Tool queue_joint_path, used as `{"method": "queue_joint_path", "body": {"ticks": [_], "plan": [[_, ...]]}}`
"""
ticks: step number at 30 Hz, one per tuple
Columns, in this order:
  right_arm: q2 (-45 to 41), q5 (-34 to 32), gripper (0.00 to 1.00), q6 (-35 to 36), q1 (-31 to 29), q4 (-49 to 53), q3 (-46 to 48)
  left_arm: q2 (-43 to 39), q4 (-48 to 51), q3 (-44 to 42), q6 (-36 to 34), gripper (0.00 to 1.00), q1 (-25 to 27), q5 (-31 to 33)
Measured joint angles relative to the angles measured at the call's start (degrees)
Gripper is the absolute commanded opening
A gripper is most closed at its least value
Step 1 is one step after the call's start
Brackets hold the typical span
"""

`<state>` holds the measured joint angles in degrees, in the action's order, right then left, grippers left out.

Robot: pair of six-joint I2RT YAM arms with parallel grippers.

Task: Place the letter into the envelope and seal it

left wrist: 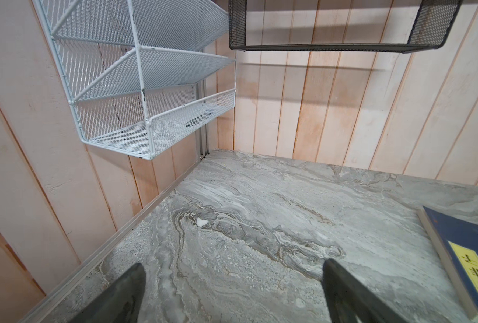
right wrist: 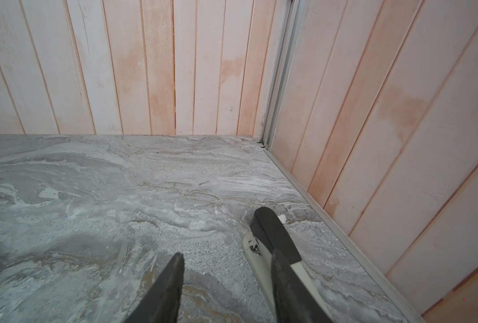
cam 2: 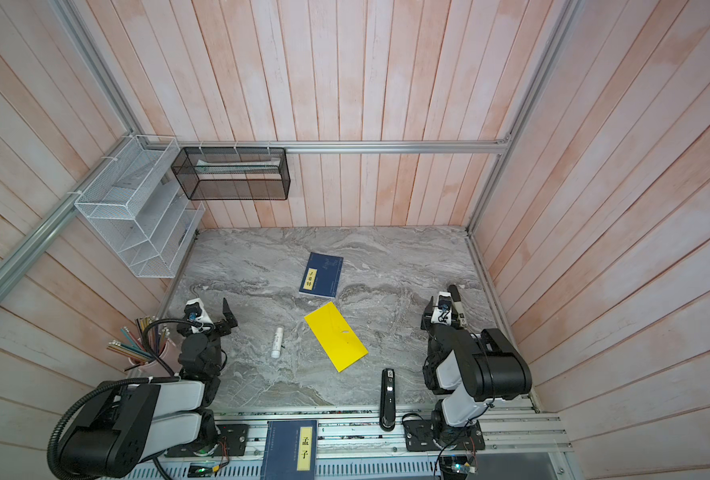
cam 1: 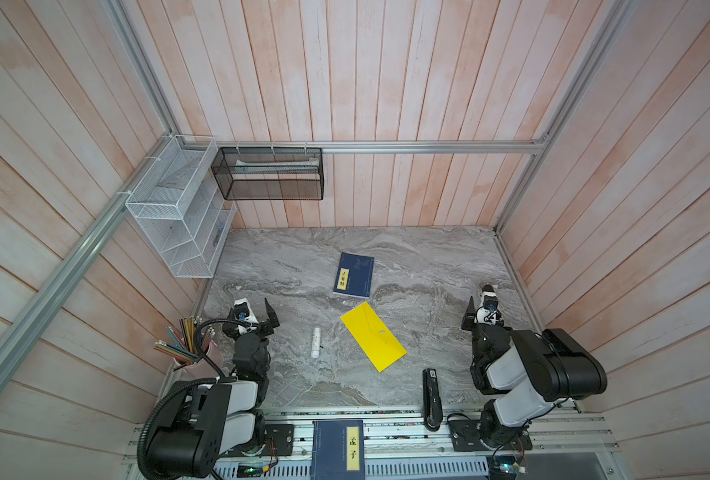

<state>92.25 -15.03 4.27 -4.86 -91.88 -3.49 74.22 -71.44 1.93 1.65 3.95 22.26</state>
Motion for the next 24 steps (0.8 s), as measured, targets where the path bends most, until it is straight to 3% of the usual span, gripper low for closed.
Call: {"method": "queue_joint_path", "body": {"ticks": [7,23,24], "plan": [[-0.15,2.36,0.53,-0.07,0.33,0.46,-2.21,13.27,-11.45,0.26,1.14,1.0,-1.95,-4.07],[-1.6,8.11,0.62,-3.15,4.5,9.9,-6.86,15.19,-0.2,11.15,1.11,1.0,-3.13,-10.8],[-1.64,8.11,0.89,-3.48,4.74,10.49,-7.15,15.32,-0.13,11.52,1.11,1.0,-3.15,-10.97]]}}
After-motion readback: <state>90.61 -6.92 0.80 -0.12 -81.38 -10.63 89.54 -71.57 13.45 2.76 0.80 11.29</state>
